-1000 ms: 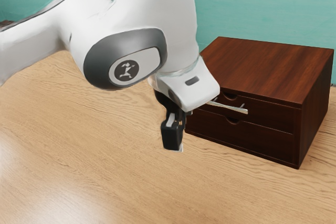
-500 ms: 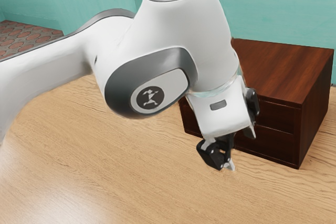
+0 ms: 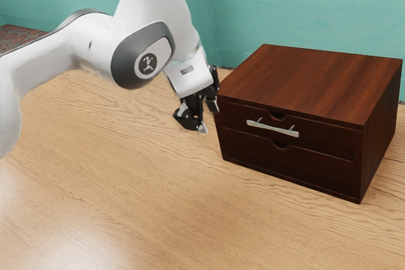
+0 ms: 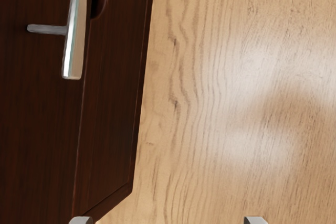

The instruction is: Pull the drawer handle with one arm to open the drawer

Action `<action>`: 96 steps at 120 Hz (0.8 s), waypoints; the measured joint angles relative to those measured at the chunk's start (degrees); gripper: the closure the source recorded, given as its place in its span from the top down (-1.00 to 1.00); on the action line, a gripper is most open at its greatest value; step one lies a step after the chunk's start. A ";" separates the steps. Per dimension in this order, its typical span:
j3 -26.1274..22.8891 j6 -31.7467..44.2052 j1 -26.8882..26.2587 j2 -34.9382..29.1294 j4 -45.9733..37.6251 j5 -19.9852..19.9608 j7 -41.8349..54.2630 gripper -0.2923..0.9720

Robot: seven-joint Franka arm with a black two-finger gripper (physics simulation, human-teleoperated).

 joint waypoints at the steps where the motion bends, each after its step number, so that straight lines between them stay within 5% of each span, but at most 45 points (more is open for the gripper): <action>1: 0.00 0.11 -0.02 0.14 0.23 -0.01 0.10 -0.01; 22: -0.27 1.68 -4.03 1.45 2.25 -0.98 1.83 -0.02; 96: -0.21 5.87 -3.85 11.64 11.00 -12.39 4.58 -0.27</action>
